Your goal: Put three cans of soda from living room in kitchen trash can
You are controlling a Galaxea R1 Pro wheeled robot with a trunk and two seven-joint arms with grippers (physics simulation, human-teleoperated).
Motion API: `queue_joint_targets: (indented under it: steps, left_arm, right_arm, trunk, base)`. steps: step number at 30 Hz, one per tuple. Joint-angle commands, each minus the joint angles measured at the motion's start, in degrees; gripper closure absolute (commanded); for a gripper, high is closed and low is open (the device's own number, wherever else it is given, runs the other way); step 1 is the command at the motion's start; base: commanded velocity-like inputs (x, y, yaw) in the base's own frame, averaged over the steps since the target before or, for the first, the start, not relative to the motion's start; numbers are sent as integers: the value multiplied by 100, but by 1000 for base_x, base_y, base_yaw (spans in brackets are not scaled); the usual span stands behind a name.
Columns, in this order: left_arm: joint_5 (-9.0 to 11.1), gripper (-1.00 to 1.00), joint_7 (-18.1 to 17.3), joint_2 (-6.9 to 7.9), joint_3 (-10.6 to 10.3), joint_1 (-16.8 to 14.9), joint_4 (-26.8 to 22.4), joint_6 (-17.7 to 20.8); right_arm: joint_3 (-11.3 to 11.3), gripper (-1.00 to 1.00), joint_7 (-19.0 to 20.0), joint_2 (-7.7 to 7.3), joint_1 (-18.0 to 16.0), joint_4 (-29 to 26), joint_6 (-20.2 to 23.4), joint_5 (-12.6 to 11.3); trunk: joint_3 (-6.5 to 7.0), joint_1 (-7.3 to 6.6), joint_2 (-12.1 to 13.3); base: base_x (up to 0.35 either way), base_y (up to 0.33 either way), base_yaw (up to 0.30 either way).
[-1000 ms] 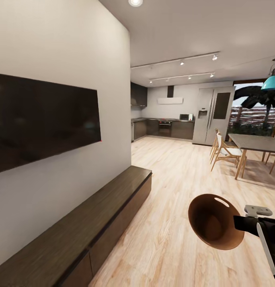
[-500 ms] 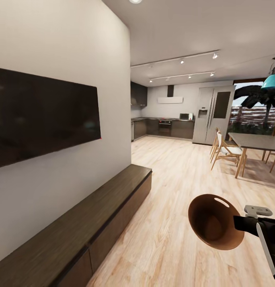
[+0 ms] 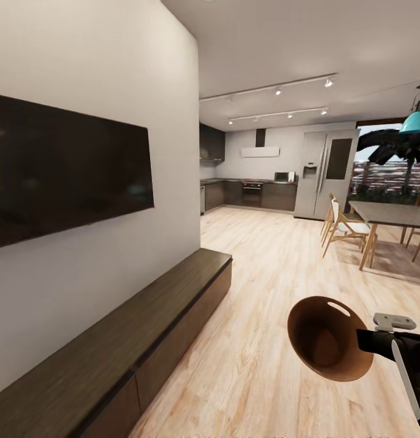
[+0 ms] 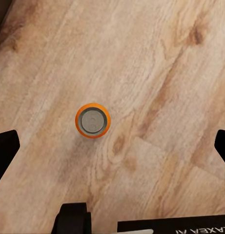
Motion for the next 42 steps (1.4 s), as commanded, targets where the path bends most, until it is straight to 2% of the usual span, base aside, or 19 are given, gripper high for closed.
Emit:
queue_joint_targets:
  steps: [1,12,17,26,42]
  left_arm:
    - [2,-100,1,0,-3,-2,-1,7]
    - [7,-100,2,0,-15,-9,-13,34]
    - [9,-100,3,-4,-10,-9,-21,41]
    - [13,-100,10,-9,-9,-6,-29,37]
    - [18,-100,2,-18,-17,-1,-38,36]
  right_arm:
    - [4,100,19,0,-4,-4,3,-70]
    - [9,100,19,9,-4,3,3,-72]
    - [81,100,19,36,-4,5,3,-80]
    - [103,100,21,85,49,5,3,-90]
    - [108,100,19,91,57,5,3,-99]
  trunk:
    - [-17,22,-42]
    - [-215,264,-483]
    - [-304,374,-684]
    - [-313,374,-684]
    - [-448,374,-684]
  base:
    - [0,0,0]
    - [0,0,0]
    - [0,0,0]
    - [0,0,0]
    - [0,0,0]
